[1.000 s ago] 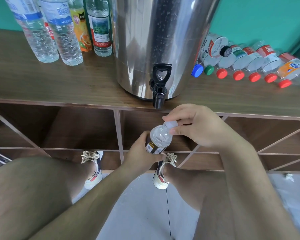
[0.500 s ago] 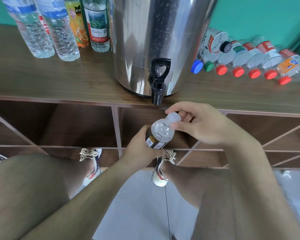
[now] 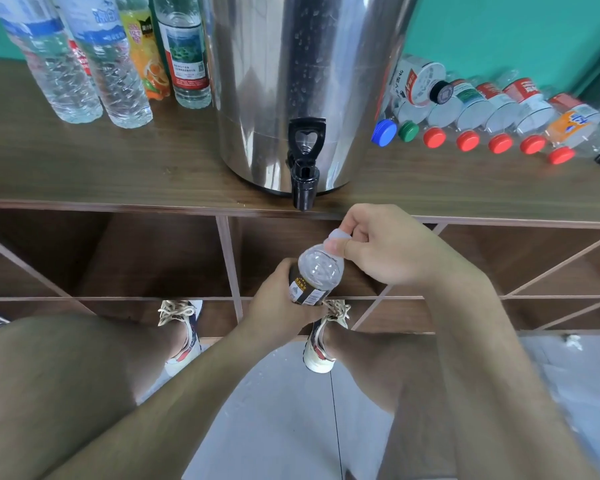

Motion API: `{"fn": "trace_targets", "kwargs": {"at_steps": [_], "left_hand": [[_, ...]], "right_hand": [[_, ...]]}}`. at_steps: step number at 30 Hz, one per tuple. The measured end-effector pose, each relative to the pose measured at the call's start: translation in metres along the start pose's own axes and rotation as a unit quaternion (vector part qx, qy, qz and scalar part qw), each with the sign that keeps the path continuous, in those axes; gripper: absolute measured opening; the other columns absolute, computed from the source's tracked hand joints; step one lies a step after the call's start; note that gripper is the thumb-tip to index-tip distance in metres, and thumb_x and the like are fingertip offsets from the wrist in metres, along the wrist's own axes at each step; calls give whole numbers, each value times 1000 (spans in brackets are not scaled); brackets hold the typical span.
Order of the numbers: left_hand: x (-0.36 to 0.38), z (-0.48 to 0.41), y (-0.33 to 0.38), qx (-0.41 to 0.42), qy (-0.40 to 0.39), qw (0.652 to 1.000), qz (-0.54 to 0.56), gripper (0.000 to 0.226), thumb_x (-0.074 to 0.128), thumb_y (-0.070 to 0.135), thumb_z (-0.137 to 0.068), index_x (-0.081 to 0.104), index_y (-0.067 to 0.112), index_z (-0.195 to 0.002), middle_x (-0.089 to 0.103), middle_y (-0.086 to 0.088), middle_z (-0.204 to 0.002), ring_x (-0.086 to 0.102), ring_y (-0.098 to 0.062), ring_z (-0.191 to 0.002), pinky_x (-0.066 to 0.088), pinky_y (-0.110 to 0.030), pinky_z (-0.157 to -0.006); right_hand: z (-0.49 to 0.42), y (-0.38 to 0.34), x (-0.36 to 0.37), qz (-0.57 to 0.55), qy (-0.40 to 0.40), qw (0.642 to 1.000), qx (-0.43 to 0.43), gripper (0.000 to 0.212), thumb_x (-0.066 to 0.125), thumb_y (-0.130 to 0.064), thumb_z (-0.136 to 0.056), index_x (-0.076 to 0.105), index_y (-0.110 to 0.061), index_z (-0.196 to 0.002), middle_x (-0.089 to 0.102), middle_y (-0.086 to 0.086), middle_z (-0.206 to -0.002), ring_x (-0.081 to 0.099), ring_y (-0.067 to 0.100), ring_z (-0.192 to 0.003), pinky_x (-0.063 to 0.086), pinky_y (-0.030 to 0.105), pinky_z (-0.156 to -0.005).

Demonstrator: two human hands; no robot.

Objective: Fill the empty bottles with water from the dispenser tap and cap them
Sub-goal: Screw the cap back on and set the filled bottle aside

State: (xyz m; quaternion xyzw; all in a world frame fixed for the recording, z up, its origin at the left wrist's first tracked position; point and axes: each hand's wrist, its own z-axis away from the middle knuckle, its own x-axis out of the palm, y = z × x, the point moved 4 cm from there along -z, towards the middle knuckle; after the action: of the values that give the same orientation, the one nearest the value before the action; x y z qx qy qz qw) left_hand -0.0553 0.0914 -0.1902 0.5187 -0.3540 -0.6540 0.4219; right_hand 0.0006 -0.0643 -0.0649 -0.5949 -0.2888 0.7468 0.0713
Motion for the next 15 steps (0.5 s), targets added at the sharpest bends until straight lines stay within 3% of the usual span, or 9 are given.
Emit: {"fn": "trace_targets", "kwargs": {"at_steps": [4,8,10,12,14,15], "left_hand": [[-1,9,10,14,-21,1000,-3,66,90,20,-73,46,40,-117,62,23,-100,61,14,-88,45,-2,-60],[-5,34,35,68,-74,995,0,63,87,10,-72,52,42,-113,69,21,-92,69,2,-81,52,-14,-61],[-5,51,46,84,-82,993,-5,58,85,11,-74,54,41,-113,70,18,-86,69,-3,-70,53,-21,-57],[-3,68,57,94,-62,994,-7,53,85,17,-74,54,41,-110,70,17,-86,68,-3,-70,55,-25,-60],[-5,80,68,115,-3,993,-19,55,88,25,-71,52,41,-109,69,20,-95,68,1,-86,57,-24,-73],[-9,86,75,128,24,991,-25,56,88,26,-70,52,41,-109,69,20,-98,67,2,-91,56,-22,-76]], "right_hand": [[6,1,3,75,55,996,-2,40,53,-58,-100,54,-23,-80,54,-7,-67,53,15,-67,33,34,-60],[43,-15,-10,117,195,942,-248,48,41,-46,-105,31,-22,-64,31,-9,-60,33,17,-63,26,36,-53],[59,-19,-21,146,203,925,-285,48,42,-43,-102,31,-23,-60,30,-9,-59,31,17,-63,24,34,-51],[67,-25,-29,163,193,943,-217,54,37,-47,-99,33,-19,-54,35,-5,-54,38,23,-60,22,31,-52],[70,-32,-38,195,142,969,-52,61,33,-51,-100,42,-11,-56,47,1,-57,51,30,-67,28,32,-56],[74,-36,-43,202,129,971,-17,63,32,-53,-102,46,-10,-58,51,2,-60,53,30,-70,31,33,-58]]}}
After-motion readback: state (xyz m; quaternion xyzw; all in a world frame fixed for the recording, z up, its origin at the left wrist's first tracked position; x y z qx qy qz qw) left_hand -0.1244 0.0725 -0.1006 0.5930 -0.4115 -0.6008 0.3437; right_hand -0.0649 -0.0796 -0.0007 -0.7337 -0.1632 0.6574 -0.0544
